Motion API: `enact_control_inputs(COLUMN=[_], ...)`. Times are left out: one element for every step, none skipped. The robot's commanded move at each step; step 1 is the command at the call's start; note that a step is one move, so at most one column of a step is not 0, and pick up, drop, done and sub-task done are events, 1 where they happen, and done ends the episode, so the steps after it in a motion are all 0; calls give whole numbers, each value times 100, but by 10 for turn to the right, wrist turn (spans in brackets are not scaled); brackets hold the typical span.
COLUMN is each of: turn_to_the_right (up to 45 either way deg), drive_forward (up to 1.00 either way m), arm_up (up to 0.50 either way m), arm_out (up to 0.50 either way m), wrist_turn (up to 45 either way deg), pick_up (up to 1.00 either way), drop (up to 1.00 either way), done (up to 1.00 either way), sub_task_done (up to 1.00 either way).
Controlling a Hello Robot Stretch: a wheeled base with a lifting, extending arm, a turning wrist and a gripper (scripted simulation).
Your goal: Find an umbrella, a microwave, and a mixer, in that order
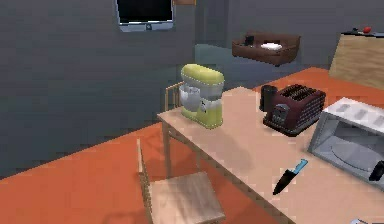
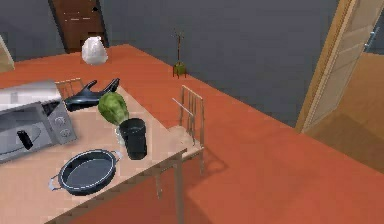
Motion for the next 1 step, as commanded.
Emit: enact_control_inputs(turn_to_the_right=[0], drive_forward=[0], arm_up=[0], arm_out=[0], wrist_turn=[0], pick_up=[0], drop=[0], done=[100], sub_task_done=[0])
